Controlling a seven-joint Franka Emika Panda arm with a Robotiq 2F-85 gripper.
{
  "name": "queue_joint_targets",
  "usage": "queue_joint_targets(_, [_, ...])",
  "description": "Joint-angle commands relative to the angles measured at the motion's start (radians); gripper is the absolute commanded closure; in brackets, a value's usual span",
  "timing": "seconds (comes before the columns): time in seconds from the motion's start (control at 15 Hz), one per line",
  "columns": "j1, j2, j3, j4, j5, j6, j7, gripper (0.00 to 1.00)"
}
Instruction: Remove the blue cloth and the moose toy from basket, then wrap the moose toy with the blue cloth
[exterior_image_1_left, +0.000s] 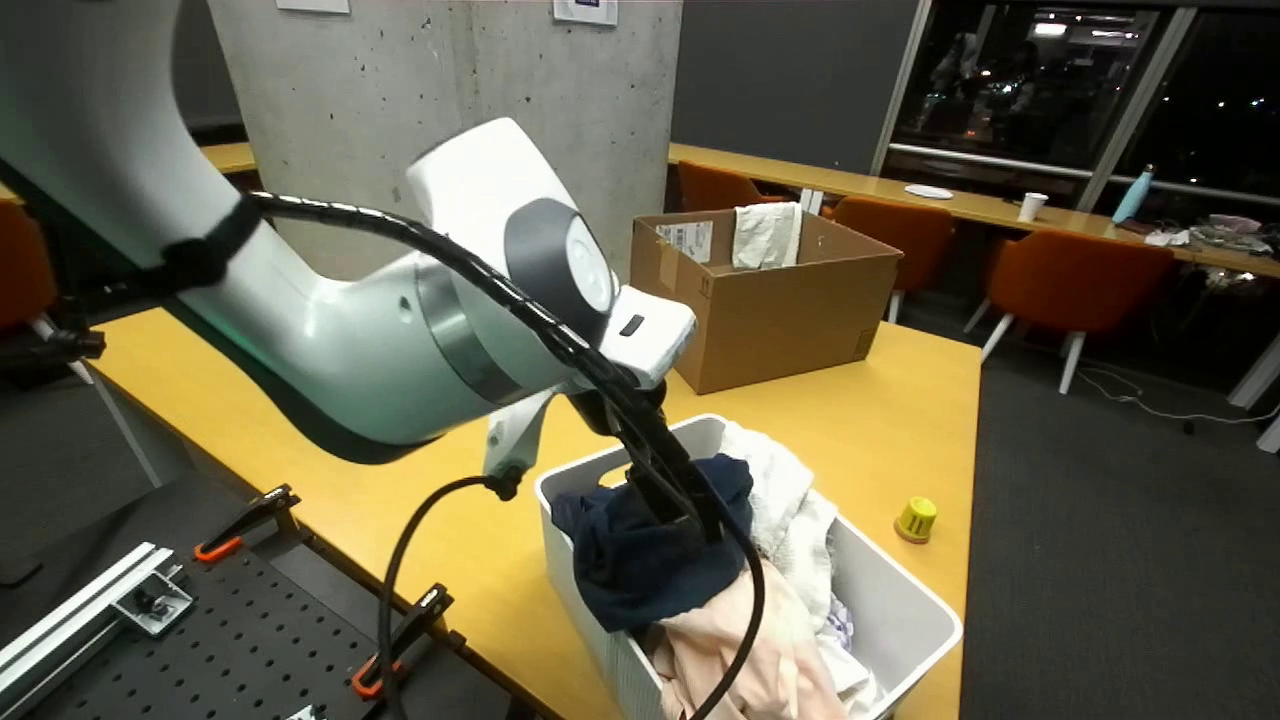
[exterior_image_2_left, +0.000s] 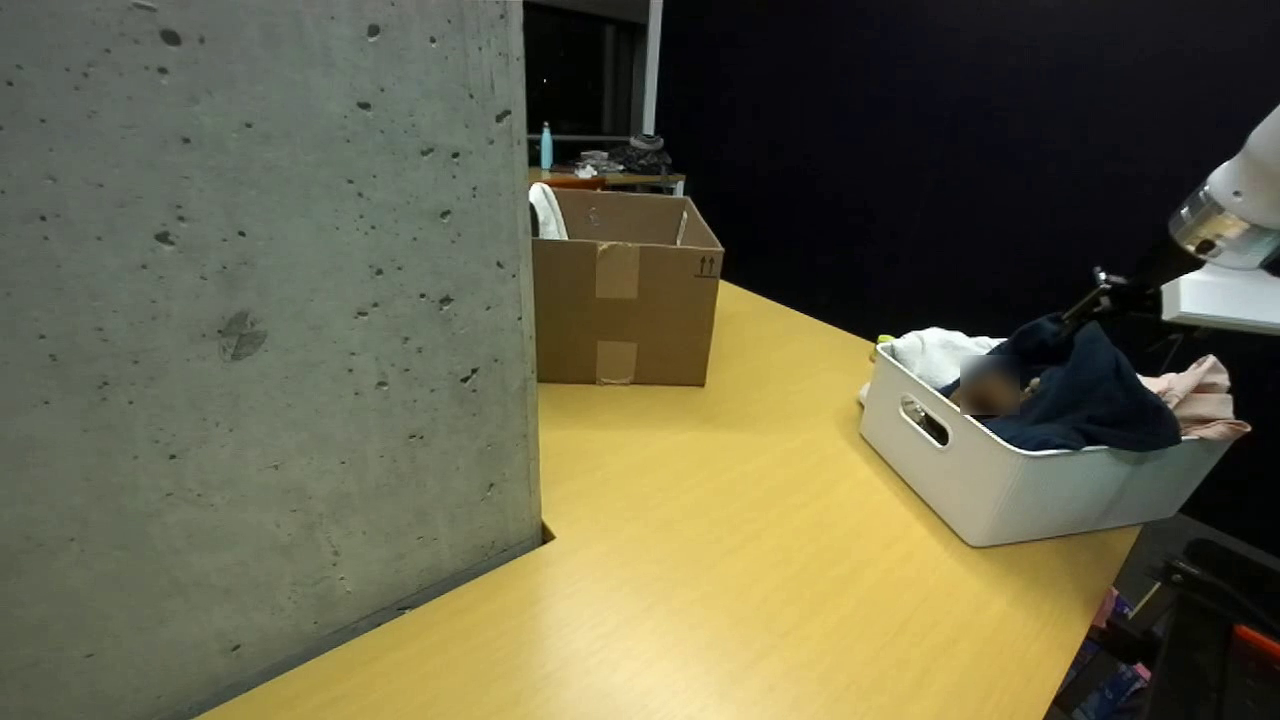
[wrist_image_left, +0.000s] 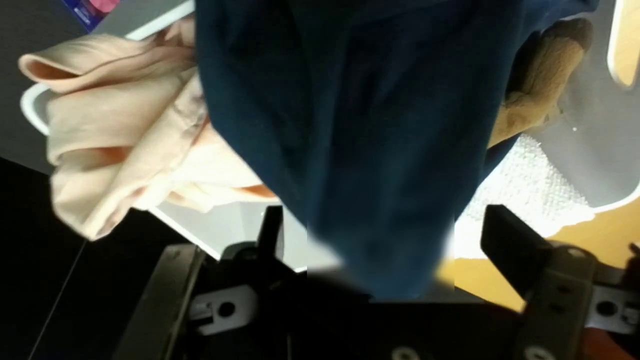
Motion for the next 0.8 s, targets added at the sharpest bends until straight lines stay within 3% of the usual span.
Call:
queue_joint_targets(0.0, [0.049,0.183,-0.012,0.14,-0.067,-0.015,0.05,0.0])
queue_joint_targets(0.07, [0.058,0.213,-0.015,0.159,-0.077,-0.008,0.047,0.0])
queue_joint_targets(0.13, [0.062,0.236,-0.016,0.172,-0.078,-0.001,0.041,0.25])
queue_joint_targets(0.2, [0.064,0.25,-0.015,0.179,-0.076,0.006,0.035,0.26])
queue_joint_targets(0.73, [0.04,0.202,0.011,0.149,-0.022,0.011,-0.008,0.88])
